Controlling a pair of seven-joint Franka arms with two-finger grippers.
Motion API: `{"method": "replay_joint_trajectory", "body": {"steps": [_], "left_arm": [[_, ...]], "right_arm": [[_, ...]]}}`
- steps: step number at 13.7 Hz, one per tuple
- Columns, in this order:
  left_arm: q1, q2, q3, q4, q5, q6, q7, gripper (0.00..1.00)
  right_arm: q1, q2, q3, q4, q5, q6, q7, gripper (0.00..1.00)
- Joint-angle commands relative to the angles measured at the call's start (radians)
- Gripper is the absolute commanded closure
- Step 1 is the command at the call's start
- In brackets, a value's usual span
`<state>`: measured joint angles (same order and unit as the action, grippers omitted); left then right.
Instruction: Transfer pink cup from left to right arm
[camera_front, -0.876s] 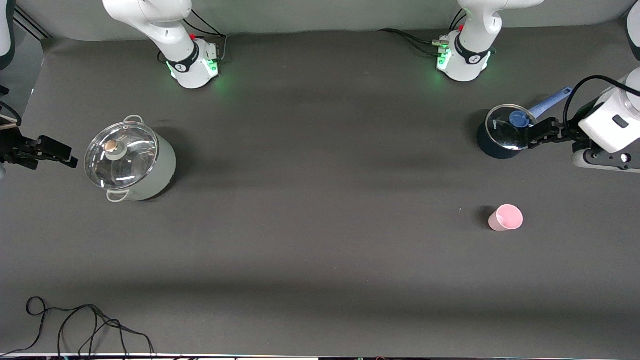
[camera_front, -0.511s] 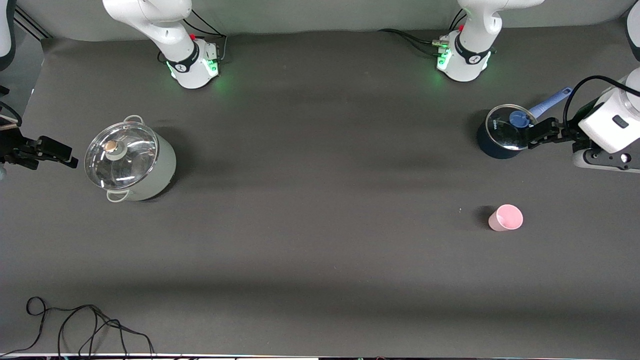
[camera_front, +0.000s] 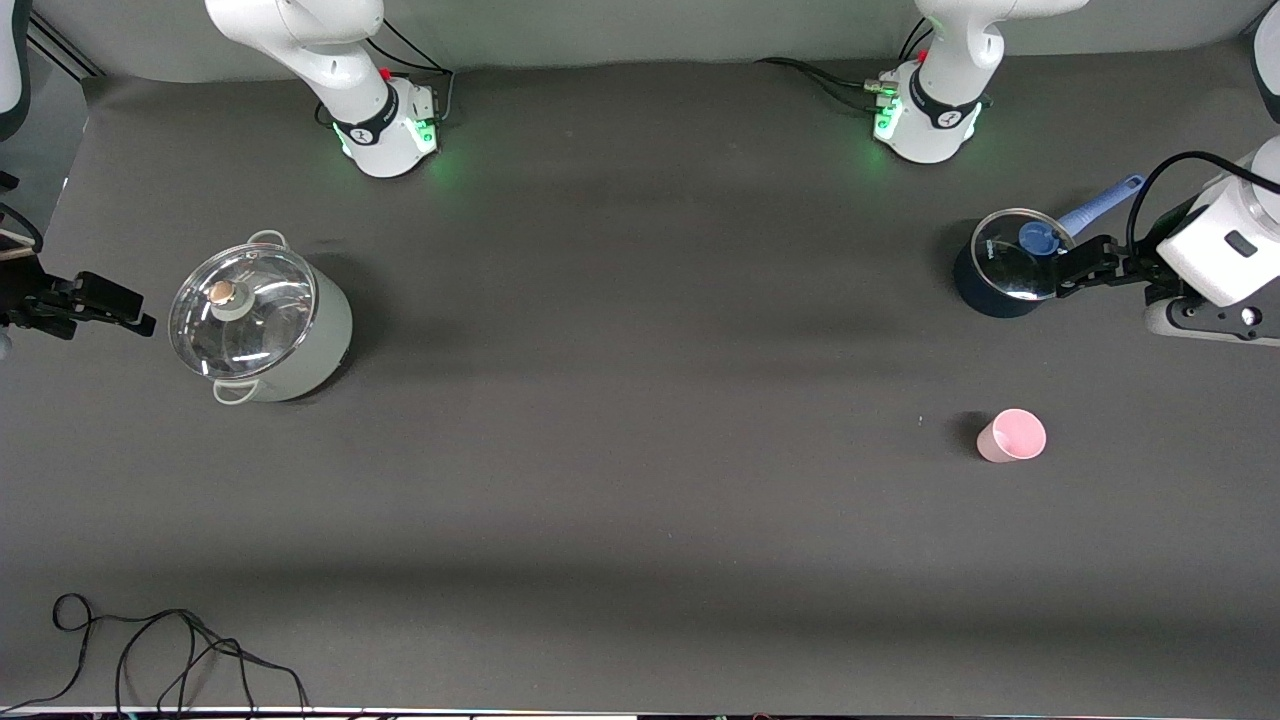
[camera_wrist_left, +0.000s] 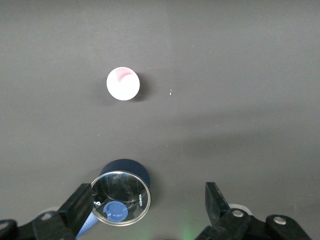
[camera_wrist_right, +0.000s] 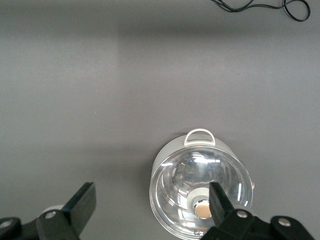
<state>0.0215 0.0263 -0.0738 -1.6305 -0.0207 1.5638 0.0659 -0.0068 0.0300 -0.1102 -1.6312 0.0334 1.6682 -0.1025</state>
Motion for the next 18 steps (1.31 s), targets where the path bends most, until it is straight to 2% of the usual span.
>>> {"method": "replay_joint_trajectory", "body": {"steps": [1,4,6,9,12,16,18], "left_arm": [[0.037,-0.009,-0.001,-0.002,-0.008,-0.002,0.108,0.0],[0.089,-0.002,-0.001,-0.003,-0.008,0.004,0.289,0.0],[0.118,0.006,-0.001,-0.002,-0.011,0.019,0.432,0.01],[0.178,0.021,-0.001,0.008,-0.047,0.032,0.654,0.01],[0.285,0.076,-0.001,0.021,-0.154,0.039,0.9,0.01],[0.432,0.214,-0.001,0.098,-0.284,0.03,1.28,0.02],[0.506,0.291,-0.001,0.12,-0.382,0.019,1.441,0.02]], "right_arm": [[0.008,-0.002,-0.002,0.014,0.0,-0.008,0.02,0.0],[-0.004,-0.001,-0.006,0.016,0.026,-0.002,0.021,0.0],[-0.007,-0.002,-0.037,0.014,0.054,-0.002,0.01,0.0],[0.004,-0.005,-0.036,0.016,0.053,-0.001,0.007,0.0],[0.005,-0.007,-0.032,0.014,0.042,-0.001,0.003,0.0],[0.01,-0.01,-0.029,0.016,0.039,-0.001,0.001,0.0],[0.031,-0.01,-0.028,0.019,-0.006,-0.002,0.003,0.0]]}}
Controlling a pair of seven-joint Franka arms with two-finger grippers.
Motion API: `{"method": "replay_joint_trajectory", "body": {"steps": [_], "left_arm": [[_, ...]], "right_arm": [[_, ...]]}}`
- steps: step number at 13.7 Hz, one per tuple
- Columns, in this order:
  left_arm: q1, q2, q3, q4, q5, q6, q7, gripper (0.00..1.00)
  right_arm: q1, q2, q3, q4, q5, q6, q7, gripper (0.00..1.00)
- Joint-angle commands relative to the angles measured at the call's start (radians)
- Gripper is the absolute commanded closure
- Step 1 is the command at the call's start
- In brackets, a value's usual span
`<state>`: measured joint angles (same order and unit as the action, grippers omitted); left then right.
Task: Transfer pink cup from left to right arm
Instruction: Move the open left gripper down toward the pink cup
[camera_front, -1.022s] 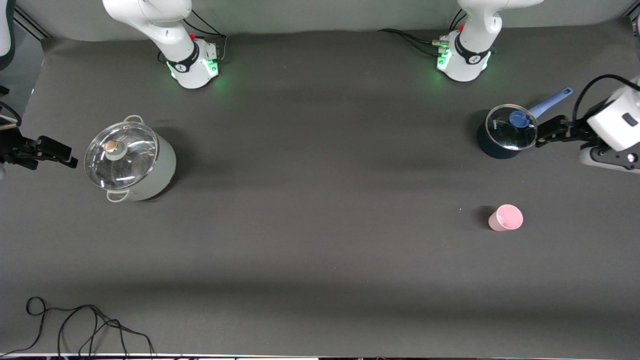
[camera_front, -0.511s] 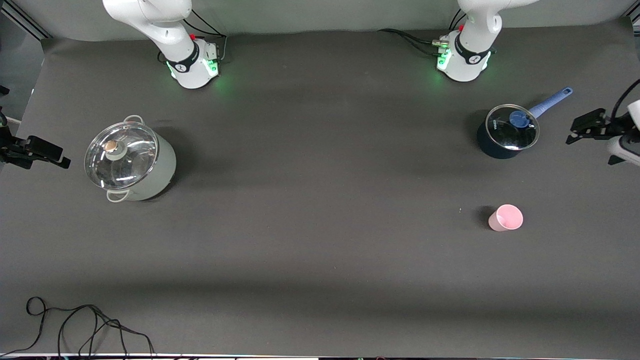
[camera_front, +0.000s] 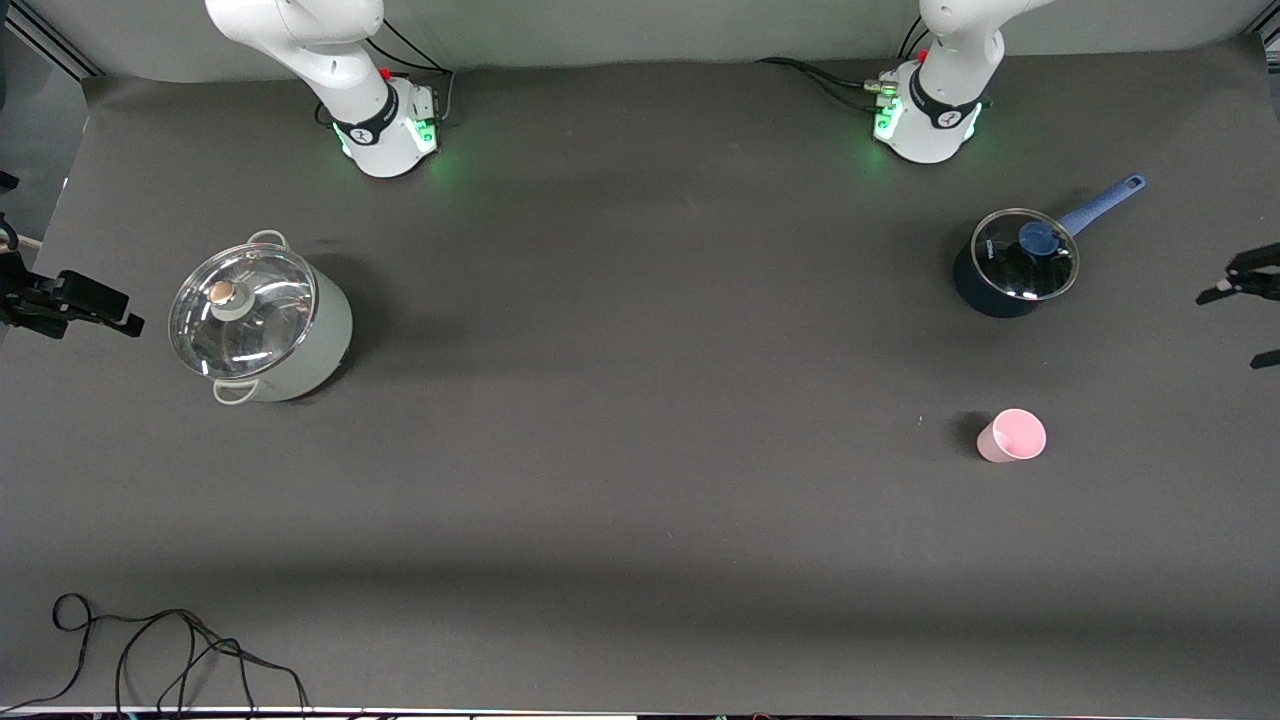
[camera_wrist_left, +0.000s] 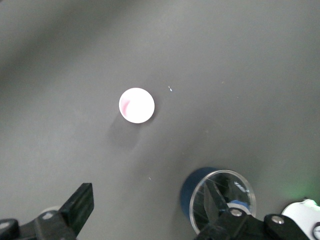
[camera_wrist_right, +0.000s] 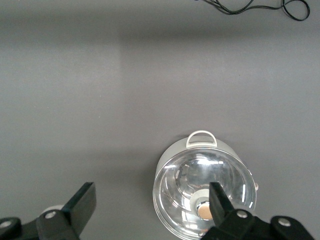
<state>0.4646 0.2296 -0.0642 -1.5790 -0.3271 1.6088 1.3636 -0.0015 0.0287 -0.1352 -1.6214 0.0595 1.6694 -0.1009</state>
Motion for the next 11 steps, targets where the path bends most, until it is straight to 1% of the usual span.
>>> {"method": "replay_joint_trajectory", "body": {"steps": [1,3,6,9,11], "left_arm": [[0.096,0.124,-0.012,0.073,-0.119,-0.026,0.222,0.02],[0.147,0.21,-0.014,0.099,-0.202,-0.042,0.36,0.02],[0.198,0.344,-0.016,0.134,-0.315,-0.119,0.523,0.02],[0.221,0.488,-0.016,0.175,-0.421,-0.187,0.662,0.01],[0.23,0.565,-0.016,0.177,-0.461,-0.185,0.77,0.01]], "right_arm": [[0.031,-0.009,-0.004,0.012,-0.032,-0.007,0.001,0.0],[0.031,-0.006,-0.004,0.018,-0.032,-0.008,0.001,0.0],[0.031,-0.004,-0.004,0.02,-0.032,-0.011,0.001,0.0],[0.029,-0.001,-0.004,0.02,-0.032,-0.011,0.001,0.0],[0.029,-0.001,-0.006,0.02,-0.032,-0.011,0.0,0.0]]}}
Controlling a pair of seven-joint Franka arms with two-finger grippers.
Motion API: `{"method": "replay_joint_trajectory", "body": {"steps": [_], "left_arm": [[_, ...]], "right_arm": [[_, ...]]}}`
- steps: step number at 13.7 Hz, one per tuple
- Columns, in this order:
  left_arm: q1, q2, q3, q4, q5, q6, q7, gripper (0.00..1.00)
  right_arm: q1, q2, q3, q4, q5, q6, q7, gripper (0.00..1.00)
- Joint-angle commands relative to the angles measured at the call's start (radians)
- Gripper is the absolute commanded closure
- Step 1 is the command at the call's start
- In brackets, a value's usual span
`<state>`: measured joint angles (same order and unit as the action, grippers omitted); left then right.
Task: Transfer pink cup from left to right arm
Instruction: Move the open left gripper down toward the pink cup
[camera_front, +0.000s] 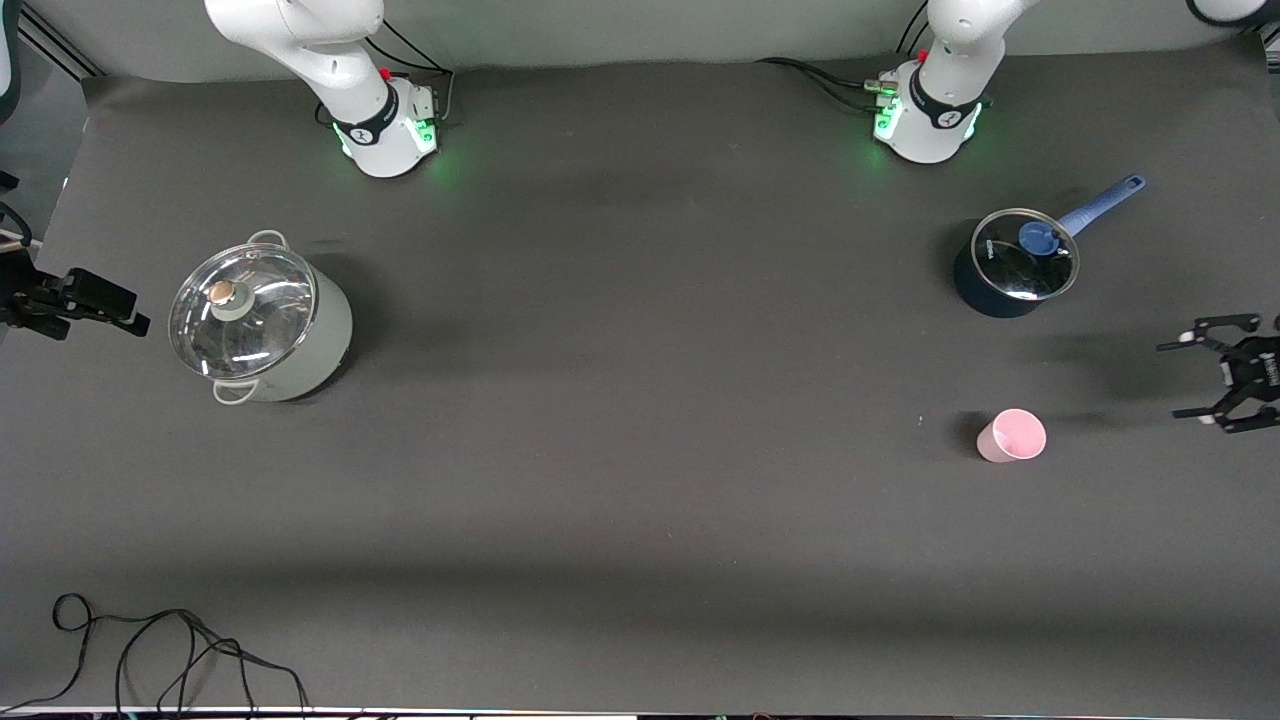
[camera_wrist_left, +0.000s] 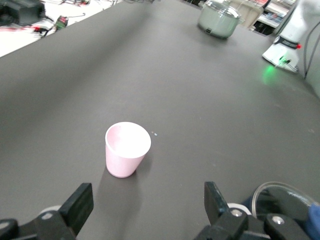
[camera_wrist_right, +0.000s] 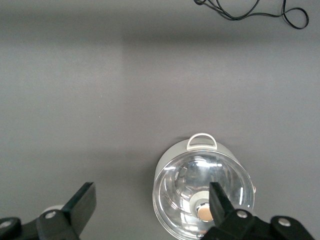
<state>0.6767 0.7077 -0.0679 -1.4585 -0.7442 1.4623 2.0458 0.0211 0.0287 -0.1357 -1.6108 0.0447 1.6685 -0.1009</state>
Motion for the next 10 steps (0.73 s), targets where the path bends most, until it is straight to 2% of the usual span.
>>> {"method": "replay_joint_trajectory", "body": {"steps": [1,6,10], "left_arm": [[0.023,0.129,-0.012,0.056,-0.072,-0.039,0.14,0.01],[0.046,0.297,-0.015,0.058,-0.145,-0.036,0.393,0.01],[0.034,0.354,-0.021,0.076,-0.198,-0.033,0.479,0.01]], "right_arm": [[0.006,-0.001,-0.004,0.009,-0.017,-0.01,0.0,0.0],[0.006,0.0,-0.01,0.009,-0.017,-0.013,-0.04,0.0],[0.006,0.0,-0.012,0.009,-0.017,-0.015,-0.04,0.0]]}}
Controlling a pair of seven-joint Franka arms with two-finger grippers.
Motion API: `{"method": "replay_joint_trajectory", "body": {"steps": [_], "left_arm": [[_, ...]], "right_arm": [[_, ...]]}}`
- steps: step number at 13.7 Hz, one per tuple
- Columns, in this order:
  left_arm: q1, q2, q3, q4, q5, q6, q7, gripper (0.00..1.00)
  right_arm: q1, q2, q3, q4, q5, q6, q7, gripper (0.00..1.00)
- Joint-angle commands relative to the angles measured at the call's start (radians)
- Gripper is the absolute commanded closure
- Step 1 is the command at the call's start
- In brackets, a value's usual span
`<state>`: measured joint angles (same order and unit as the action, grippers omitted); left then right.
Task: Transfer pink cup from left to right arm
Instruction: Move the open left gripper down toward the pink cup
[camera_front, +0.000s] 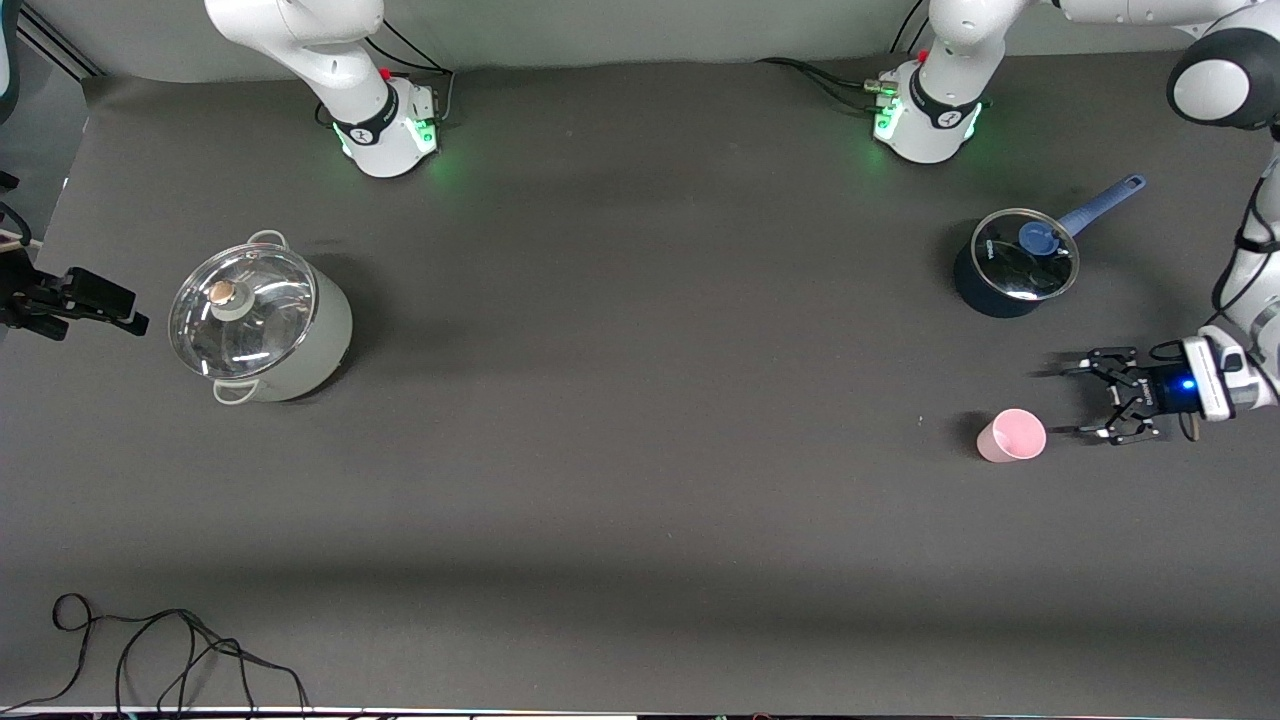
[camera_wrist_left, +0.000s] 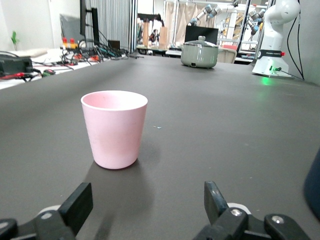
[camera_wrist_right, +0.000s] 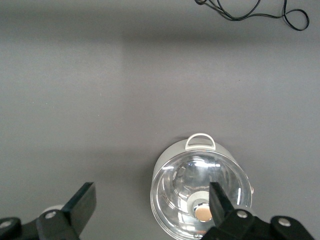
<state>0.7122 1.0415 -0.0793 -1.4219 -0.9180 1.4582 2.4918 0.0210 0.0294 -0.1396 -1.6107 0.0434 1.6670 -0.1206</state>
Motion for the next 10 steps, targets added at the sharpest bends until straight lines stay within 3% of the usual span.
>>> {"method": "replay_joint_trajectory", "body": {"steps": [1,10], "left_arm": [[-0.003,0.022,-0.023,0.04,-0.024,-0.029,0.045,0.01],[-0.026,0.061,-0.12,0.037,-0.062,0.06,0.076,0.01]], "right_arm": [[0.007,0.0,-0.008,0.009,-0.016,-0.013,-0.021,0.0],[0.007,0.001,-0.008,0.009,-0.014,-0.013,-0.021,0.0]]}}
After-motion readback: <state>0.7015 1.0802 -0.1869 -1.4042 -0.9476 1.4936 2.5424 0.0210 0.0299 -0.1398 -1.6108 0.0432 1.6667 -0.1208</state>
